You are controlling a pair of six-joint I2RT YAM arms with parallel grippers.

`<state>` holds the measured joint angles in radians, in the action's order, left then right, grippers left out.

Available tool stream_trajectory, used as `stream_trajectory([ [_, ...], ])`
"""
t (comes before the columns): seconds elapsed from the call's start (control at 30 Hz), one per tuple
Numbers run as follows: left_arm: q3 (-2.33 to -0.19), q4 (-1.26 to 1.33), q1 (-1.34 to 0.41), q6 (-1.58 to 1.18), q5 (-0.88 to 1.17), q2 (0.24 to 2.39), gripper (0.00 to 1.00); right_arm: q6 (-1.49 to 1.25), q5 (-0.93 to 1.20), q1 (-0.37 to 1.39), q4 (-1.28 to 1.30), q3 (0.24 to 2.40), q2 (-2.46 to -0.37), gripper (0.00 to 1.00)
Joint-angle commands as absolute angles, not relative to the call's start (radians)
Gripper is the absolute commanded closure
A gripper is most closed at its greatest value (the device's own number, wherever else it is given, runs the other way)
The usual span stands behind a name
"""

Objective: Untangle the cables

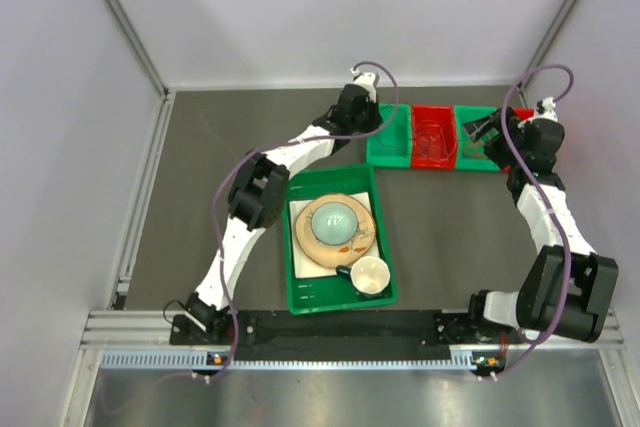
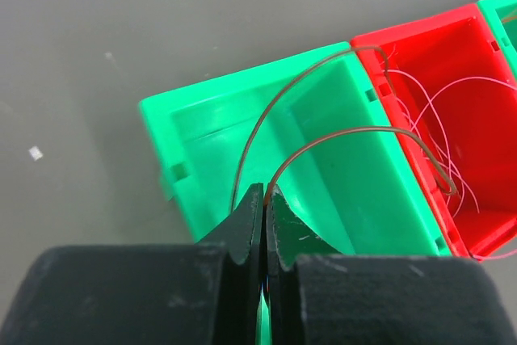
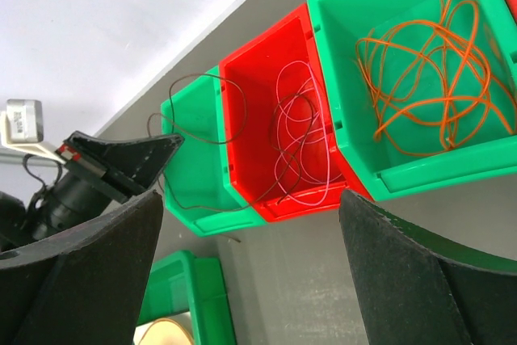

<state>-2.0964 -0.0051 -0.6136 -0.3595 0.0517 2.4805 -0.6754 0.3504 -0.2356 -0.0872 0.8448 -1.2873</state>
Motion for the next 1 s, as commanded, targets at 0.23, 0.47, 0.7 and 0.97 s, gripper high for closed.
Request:
stream_trajectory([
  [0.23, -2.054, 0.095, -0.588, -0.384, 0.091, 2.237, 1.00, -0.588, 0.316, -0.167, -0.057, 0.911, -1.285, 0.11],
  [0.47, -2.112, 0.071, -0.588, -0.370, 0.136, 2.102, 1.00, -0.529, 0.313, -0.100, -0.046, 0.956, -1.276, 0.10],
  [0.7, -2.252, 0.008, -0.588, -0.405, 0.205, 2.108, 1.00, -0.457, 0.379, 0.021, -0.024, 1.110, -1.396, 0.01],
  [0.97, -2.362, -0.057, -0.588, -0.399, 0.230, 2.053, 1.00, -0.411, 0.538, 0.100, -0.144, 1.193, -1.545, 0.01],
])
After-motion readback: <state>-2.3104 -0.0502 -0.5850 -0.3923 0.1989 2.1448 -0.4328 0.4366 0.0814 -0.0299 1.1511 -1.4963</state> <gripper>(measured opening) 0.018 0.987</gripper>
